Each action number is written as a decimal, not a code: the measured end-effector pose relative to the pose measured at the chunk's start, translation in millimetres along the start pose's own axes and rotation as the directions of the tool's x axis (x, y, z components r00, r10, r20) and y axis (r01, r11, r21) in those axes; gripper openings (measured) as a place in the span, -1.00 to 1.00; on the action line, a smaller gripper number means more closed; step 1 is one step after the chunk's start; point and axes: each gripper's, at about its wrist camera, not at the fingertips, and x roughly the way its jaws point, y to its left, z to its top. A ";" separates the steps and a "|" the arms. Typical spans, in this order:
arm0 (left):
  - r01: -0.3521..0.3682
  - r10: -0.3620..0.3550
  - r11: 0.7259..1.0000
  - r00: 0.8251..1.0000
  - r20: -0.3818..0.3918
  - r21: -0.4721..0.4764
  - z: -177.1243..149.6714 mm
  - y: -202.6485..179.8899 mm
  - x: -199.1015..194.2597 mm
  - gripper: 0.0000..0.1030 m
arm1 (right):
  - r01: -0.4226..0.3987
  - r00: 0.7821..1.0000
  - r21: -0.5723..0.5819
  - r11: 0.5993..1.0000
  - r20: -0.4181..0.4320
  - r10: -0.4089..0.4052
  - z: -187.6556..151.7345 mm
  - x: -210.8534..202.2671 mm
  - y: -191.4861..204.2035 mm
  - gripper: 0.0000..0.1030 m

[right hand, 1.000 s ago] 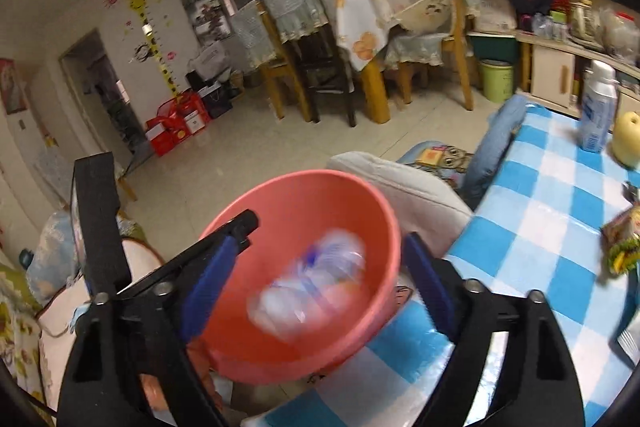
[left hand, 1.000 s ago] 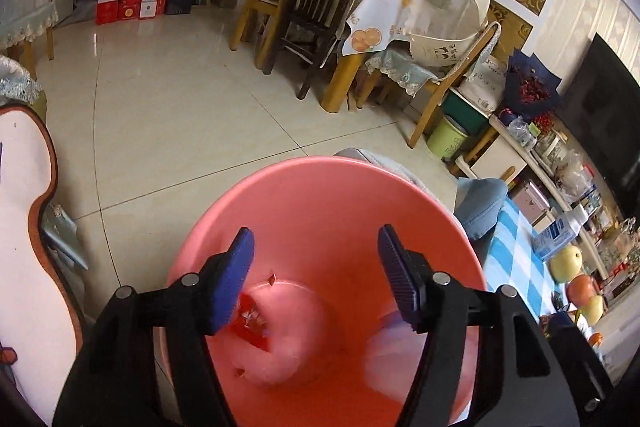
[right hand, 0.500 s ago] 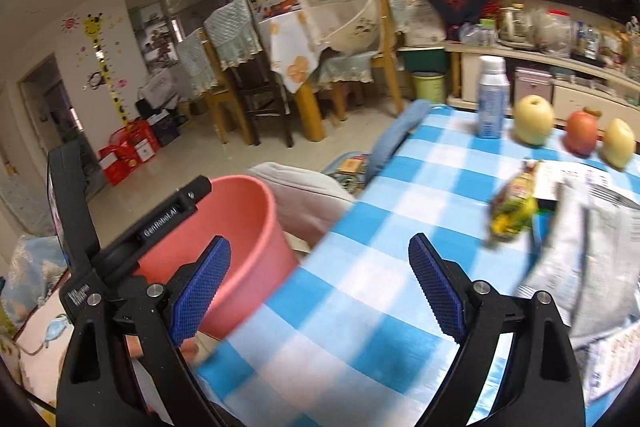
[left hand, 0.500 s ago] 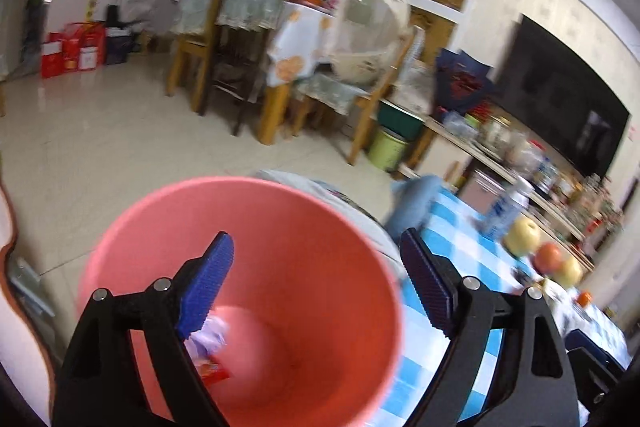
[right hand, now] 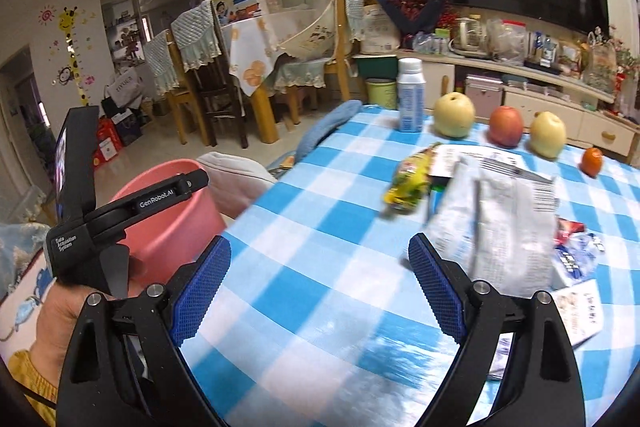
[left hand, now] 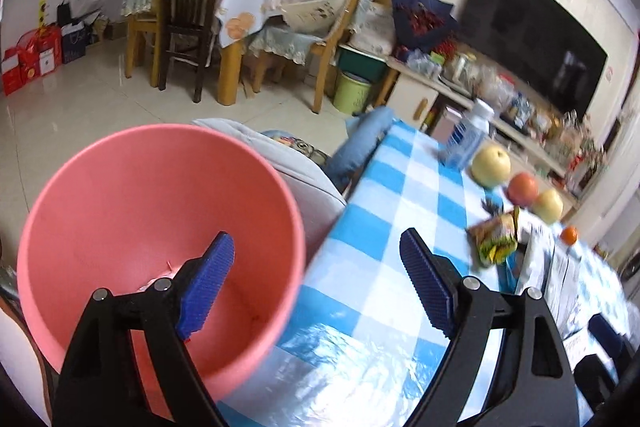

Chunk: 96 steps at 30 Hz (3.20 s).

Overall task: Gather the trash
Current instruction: 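Return both tools from the bucket to the table, then grasp the white milk carton with the left tool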

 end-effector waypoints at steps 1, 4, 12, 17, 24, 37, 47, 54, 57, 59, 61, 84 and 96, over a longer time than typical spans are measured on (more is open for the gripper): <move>-0.006 0.005 1.000 1.000 0.004 0.020 -2.8 -6.3 -0.7 0.66 | 0.010 1.000 -0.005 1.000 0.003 -0.010 -1.9 -2.7 -2.8 0.74; -0.001 -0.001 0.998 1.000 0.020 0.060 -5.7 -21.4 -1.4 0.66 | 0.039 0.999 -0.017 0.999 0.015 -0.038 -7.2 -9.7 -11.8 0.74; 0.048 -0.049 0.990 0.999 0.011 0.133 -17.9 -59.0 -1.7 0.66 | 0.100 0.994 -0.007 0.995 0.040 -0.100 -17.2 -25.6 -37.5 0.75; 0.078 -0.077 0.981 0.997 -0.012 0.177 -25.2 -81.9 -0.3 0.66 | 0.138 0.989 0.001 0.990 0.048 -0.138 -21.9 -31.2 -54.9 0.75; 0.121 -0.117 0.971 0.993 -0.029 0.204 -33.0 -105.7 1.5 0.66 | 0.178 0.983 0.019 0.984 0.044 -0.178 -27.5 -37.9 -81.7 0.75; 0.204 -0.201 0.924 0.979 -0.043 0.323 -52.7 -153.6 -3.6 0.66 | 0.242 0.970 0.029 0.970 0.032 -0.243 -34.7 -45.5 -114.6 0.75; 0.241 -0.231 0.872 0.970 -0.076 0.426 -74.0 -193.2 -4.1 0.66 | 0.291 0.956 0.063 0.955 0.007 -0.292 -39.6 -49.3 -146.6 0.75; 0.296 -0.288 0.825 0.953 -0.094 0.482 -84.9 -214.6 -8.5 0.65 | 0.313 0.950 0.089 0.946 -0.009 -0.313 -40.5 -54.4 -170.0 0.75; 0.335 -0.333 0.780 0.937 -0.103 0.528 -92.8 -227.6 -15.1 0.65 | 0.327 0.945 0.097 0.940 -0.010 -0.328 -37.8 -61.3 -181.4 0.75; 0.371 -0.368 0.737 0.921 -0.125 0.566 -99.7 -237.2 -18.8 0.65 | 0.332 0.943 0.123 0.935 -0.009 -0.334 -35.5 -68.6 -193.5 0.75; 0.394 -0.388 0.702 0.910 -0.145 0.594 -106.5 -245.5 -21.3 0.66 | 0.334 0.941 0.157 0.929 -0.007 -0.337 -35.0 -76.6 -205.3 0.75; 0.578 -0.344 0.336 0.811 -0.474 0.744 -183.9 -308.9 -15.1 0.66 | 0.311 0.949 0.268 0.912 -0.144 -0.282 -34.3 -65.0 -265.2 0.75; 0.555 -0.360 0.425 0.828 -0.430 0.715 -178.0 -325.3 -9.7 0.42 | 0.229 0.953 0.416 0.880 -0.282 -0.114 -39.3 -18.1 -293.6 0.75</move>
